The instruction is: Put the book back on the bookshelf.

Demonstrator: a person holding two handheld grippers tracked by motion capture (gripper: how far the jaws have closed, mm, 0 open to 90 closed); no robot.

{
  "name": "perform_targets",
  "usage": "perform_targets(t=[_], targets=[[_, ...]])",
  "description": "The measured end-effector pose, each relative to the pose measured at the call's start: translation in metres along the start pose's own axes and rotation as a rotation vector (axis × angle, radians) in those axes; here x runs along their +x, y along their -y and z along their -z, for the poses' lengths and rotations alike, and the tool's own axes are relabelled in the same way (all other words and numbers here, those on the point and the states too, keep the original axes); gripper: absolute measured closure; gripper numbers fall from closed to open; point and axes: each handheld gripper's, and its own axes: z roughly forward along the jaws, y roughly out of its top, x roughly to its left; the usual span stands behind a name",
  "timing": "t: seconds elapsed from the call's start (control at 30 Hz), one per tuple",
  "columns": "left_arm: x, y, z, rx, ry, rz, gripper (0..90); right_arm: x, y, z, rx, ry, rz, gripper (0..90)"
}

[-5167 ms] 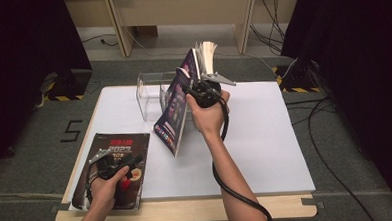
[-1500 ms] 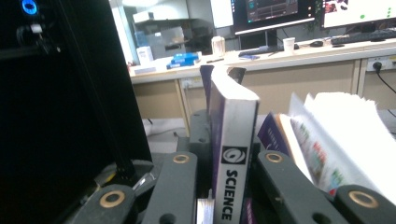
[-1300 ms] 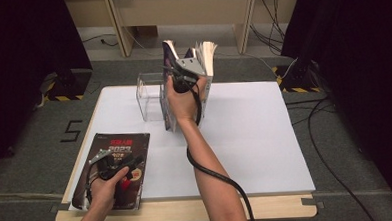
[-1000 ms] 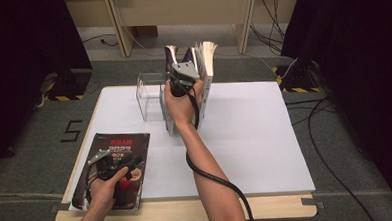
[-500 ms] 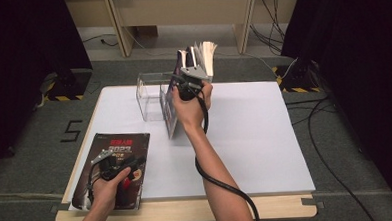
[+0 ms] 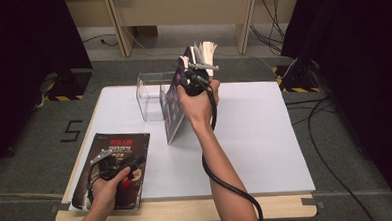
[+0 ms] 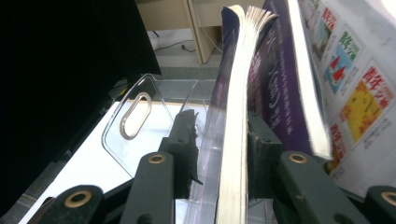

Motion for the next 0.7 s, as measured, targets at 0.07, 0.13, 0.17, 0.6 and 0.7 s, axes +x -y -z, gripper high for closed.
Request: perform_targets(t=[0.07,0.13,0.17,0.6,0.7], targets=[[0.000,0.000,0.000,-0.001,0.000,-0.001,37.4,-0.002,0.001,0.000,-0.015,0.006,0.003,67.9],[0.000,0.000,0.000,-0.001,0.000,-0.002,37.4,-0.003,0.001,0.000,-0.014,0.009,0.000,66.7],[0.000,0.000,0.000,0.000,0.000,-0.002,37.4,-0.003,0.001,0.000,-0.014,0.009,-0.001,66.7],[0.000,0.000,-0.001,0.002,0.002,-0.004,37.5,-0.005,-0.012,-0.010,0.093,0.037,-0.053,79.6],[0.000,0.000,-0.001,0.001,0.003,-0.003,37.5,-0.007,-0.015,-0.010,0.111,0.026,-0.089,82.0]])
